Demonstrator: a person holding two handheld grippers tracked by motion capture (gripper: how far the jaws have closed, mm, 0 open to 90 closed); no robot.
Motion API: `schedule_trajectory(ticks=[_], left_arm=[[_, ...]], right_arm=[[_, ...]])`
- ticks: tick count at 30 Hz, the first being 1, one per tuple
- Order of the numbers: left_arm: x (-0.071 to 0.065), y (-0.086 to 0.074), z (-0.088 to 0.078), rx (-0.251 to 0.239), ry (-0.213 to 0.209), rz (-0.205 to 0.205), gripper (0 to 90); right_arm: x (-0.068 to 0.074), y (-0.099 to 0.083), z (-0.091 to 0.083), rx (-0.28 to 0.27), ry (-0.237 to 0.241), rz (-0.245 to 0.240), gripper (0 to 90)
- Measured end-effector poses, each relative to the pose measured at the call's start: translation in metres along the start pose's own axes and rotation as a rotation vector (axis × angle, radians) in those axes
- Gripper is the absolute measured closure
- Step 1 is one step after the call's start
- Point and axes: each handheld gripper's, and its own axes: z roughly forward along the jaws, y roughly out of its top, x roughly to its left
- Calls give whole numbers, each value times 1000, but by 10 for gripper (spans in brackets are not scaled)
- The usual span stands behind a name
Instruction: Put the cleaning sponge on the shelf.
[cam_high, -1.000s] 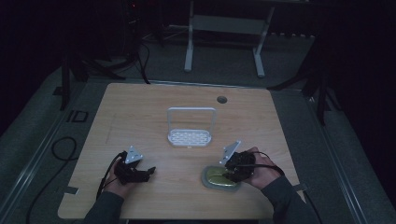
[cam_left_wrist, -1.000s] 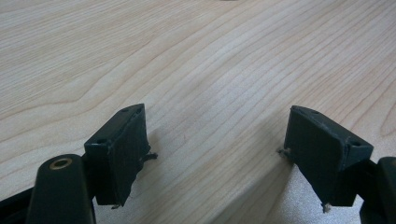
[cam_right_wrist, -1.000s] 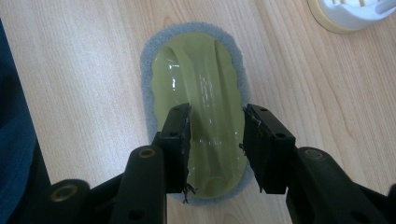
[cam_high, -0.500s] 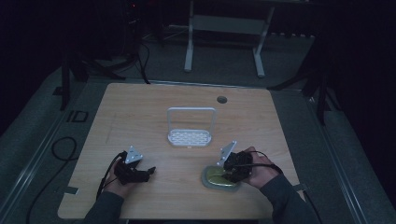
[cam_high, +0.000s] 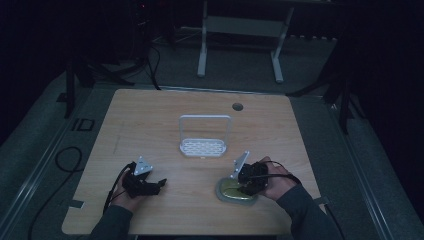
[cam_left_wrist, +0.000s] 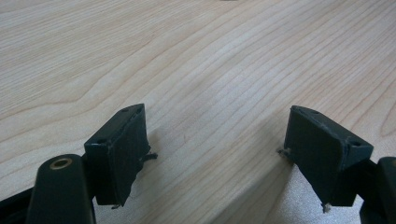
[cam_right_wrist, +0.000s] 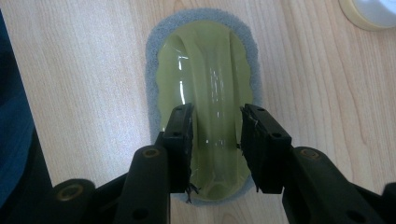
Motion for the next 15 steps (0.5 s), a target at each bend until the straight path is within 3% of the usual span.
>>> schedule_trajectory(ticks=[15], left_arm=[[0, 0, 0, 0, 0, 0, 217]], right_arm=[[-1, 8, 5, 45, 11, -33, 648]])
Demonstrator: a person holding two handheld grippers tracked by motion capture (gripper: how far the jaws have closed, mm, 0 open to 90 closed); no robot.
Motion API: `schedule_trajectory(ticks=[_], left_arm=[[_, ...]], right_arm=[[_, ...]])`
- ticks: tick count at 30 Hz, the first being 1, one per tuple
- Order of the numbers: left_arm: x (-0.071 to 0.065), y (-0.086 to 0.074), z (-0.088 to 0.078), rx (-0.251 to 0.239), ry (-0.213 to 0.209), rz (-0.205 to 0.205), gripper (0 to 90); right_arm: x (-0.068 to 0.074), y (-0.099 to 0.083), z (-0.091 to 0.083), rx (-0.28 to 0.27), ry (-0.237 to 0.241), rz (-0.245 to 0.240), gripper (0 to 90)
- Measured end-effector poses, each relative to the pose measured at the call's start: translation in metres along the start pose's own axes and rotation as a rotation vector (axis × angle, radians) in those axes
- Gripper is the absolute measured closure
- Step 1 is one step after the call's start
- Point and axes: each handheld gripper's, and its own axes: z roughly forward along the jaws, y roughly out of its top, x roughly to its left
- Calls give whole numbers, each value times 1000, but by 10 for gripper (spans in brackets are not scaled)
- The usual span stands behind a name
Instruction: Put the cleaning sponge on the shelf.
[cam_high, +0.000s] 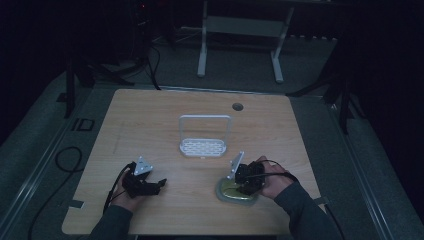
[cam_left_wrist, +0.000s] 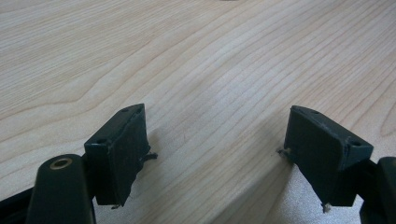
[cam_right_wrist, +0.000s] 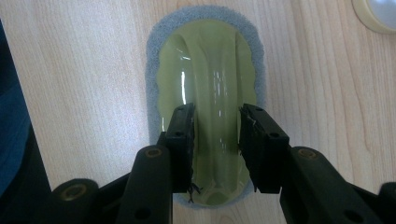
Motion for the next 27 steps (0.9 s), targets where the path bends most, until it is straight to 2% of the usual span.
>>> schedule_trajectory(ticks=[18, 27], left_arm=[[0, 0, 0, 0, 0, 1, 217], [0, 0, 0, 0, 0, 0, 217]], right_arm=[[-3, 6, 7, 52, 19, -29, 673], [-3, 8, 9, 58, 25, -41, 700]])
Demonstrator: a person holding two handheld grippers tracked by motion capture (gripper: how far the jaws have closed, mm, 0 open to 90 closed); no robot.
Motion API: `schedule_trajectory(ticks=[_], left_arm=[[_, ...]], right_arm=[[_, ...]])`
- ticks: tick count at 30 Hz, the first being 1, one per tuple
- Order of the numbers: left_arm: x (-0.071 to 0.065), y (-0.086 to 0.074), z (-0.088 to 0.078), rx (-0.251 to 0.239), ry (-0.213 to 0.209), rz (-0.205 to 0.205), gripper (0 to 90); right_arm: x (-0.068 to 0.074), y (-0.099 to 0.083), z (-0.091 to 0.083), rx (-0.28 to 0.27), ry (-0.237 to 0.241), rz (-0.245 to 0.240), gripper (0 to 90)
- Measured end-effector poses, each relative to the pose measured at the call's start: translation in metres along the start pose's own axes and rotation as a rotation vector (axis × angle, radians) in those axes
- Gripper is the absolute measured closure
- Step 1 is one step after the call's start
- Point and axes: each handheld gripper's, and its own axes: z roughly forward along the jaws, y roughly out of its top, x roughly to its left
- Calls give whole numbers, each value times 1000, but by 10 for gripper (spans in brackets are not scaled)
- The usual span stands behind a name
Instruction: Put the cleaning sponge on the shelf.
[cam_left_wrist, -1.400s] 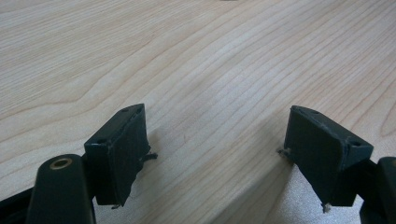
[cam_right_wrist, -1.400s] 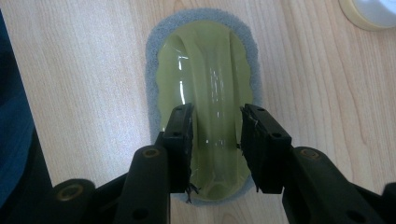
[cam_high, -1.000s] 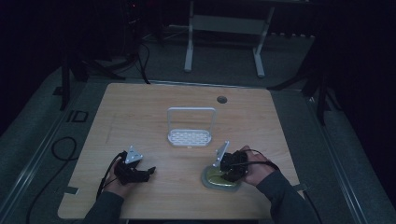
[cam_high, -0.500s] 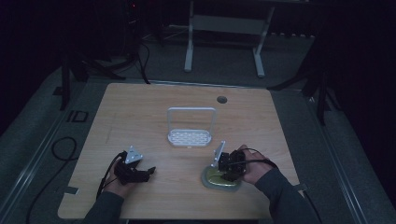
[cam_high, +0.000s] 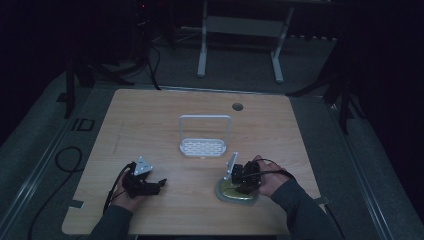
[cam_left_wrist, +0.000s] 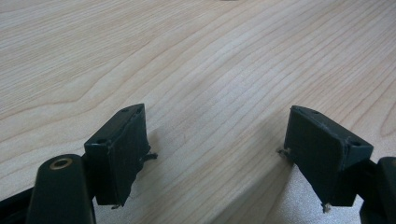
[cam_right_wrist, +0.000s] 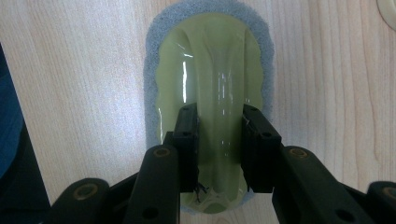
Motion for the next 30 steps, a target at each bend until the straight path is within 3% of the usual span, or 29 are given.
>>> schedule_trajectory(ticks=[17, 30], left_arm=[[0, 0, 0, 0, 0, 0, 217], [0, 0, 0, 0, 0, -1, 217]], right_arm=[[-1, 5, 1, 33, 1, -22, 704], [2, 7, -1, 28, -18, -51, 712]])
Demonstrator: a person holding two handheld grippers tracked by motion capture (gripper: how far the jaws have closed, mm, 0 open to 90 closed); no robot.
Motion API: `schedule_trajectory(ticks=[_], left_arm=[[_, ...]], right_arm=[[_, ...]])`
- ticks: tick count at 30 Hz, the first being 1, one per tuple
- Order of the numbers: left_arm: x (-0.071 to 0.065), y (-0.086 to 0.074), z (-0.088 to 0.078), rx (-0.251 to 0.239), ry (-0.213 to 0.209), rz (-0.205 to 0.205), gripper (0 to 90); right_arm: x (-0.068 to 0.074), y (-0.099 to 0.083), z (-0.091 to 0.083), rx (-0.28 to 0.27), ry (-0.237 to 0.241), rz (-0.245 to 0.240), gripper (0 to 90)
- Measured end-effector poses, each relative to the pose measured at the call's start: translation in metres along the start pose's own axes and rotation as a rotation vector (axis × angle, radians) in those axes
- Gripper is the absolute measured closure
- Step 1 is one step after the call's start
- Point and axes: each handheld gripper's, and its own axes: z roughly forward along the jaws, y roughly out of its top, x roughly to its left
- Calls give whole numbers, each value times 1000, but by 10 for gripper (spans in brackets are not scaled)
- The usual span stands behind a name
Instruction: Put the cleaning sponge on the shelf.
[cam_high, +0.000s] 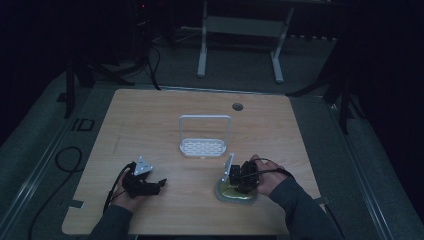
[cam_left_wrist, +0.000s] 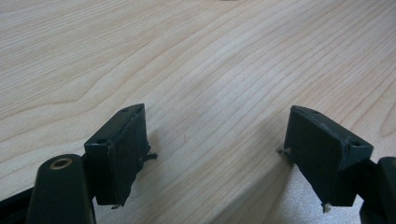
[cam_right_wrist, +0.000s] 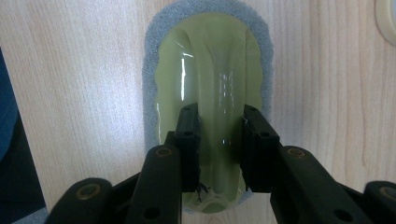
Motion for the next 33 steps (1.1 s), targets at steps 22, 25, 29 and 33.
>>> schedule_trajectory(ticks=[22, 25, 29, 33], left_arm=[[0, 0, 0, 0, 0, 0, 217], [0, 0, 0, 0, 0, 0, 217], [0, 0, 0, 1, -1, 0, 217], [0, 0, 0, 1, 0, 0, 217]], right_arm=[[0, 12, -7, -27, -44, -39, 713], [-2, 16, -9, -31, -52, -41, 714], [-2, 21, -10, -37, -65, -54, 714], [-3, 26, -10, -42, -66, -56, 714]])
